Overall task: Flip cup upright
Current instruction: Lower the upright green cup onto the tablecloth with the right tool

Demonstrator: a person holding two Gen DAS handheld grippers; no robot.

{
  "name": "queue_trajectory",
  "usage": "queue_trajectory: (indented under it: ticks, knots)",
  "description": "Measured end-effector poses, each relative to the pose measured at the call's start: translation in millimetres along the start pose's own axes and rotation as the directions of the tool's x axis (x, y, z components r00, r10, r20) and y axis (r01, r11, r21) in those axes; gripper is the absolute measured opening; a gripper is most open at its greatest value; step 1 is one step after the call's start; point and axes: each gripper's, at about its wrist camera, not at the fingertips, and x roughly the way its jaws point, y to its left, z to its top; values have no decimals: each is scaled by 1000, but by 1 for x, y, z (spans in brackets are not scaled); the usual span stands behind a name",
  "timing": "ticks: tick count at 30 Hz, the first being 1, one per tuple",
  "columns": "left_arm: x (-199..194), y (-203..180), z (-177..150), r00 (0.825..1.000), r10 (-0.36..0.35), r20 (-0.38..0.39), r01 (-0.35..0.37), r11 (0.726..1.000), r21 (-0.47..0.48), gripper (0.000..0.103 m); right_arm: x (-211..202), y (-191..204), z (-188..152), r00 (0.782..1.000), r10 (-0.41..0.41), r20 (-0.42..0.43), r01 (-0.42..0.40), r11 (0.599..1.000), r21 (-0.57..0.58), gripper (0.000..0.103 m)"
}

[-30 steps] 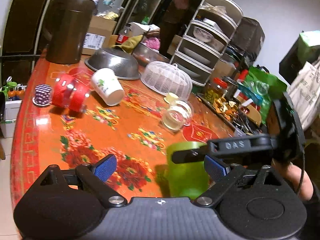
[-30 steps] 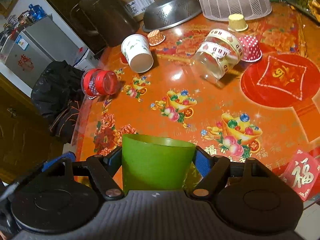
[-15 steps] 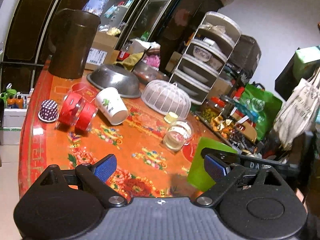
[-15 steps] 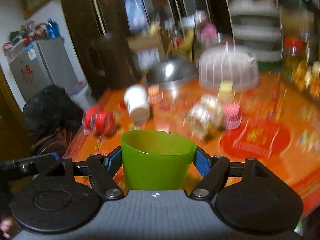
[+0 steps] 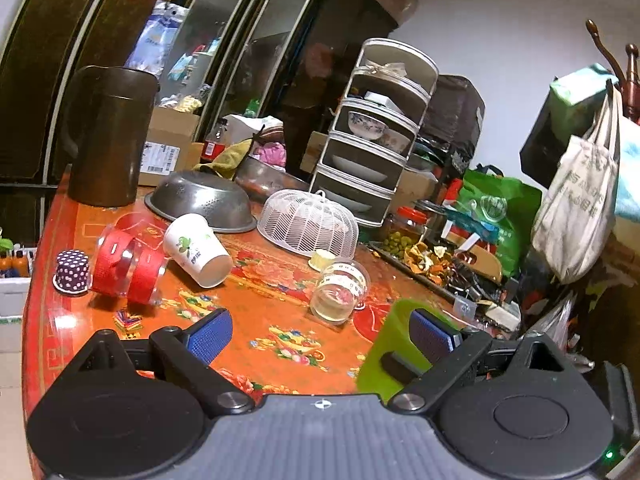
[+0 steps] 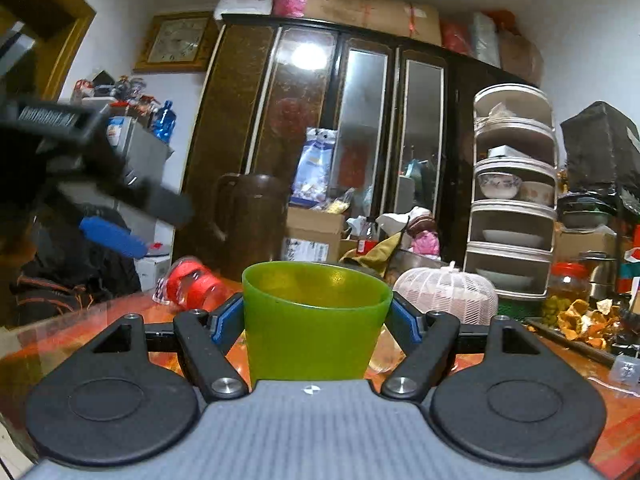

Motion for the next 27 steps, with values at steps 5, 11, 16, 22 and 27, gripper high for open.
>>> queue_trajectory:
  ticks: [5,11,16,22,27]
  knots:
    - [0,0,-7,1000,-3,-7,3,1000,4,97,8,-3,-6,1000,15,-23,-14,999,38,75]
    - [0,4,-8,1000,1,-10,-1,1000,0,97,7,-4,-8,1000,4,-23,-3,998,60,75]
    - [-1,6,-9,1000,11,-9,-11,1000,10,97,8,-4,-13,1000,-1,-32,4,997,78,75]
    - [0,5,-12,1000,20,-19,-19,1000,21,97,9,1,-15,999,-1,-40,3,998,69,75]
    - [-1,5,-15,999,26,-22,-25,999,22,97,10,0,-14,999,1,-48,2,997,75,75]
